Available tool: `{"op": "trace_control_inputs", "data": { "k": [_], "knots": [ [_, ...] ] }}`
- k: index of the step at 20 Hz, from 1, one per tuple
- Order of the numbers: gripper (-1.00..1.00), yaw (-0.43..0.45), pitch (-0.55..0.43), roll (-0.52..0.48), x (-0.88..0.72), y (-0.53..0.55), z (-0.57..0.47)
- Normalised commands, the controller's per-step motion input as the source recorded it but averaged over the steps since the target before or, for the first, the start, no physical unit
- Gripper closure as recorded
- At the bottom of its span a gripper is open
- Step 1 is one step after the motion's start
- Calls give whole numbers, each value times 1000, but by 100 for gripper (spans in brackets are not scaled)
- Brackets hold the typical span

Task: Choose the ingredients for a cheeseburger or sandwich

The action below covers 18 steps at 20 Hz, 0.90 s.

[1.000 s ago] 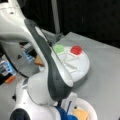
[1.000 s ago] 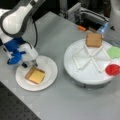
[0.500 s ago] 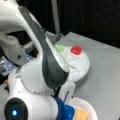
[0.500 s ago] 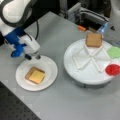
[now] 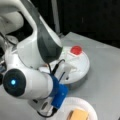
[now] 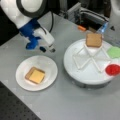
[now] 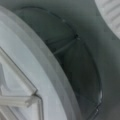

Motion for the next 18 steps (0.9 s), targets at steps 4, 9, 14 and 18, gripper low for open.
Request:
{"op": "trace_control_inputs", "data": {
  "k": [4,9,14,18],
  "knots": [
    [-100,-320,-96,-700,-674,728,167],
    [-100,-241,-110,-536,-526,463,22],
    [-100,-69,-133,-317,-360,243,-48],
    [-100,122,-146,-151,-264,263,-24]
  ]
}}
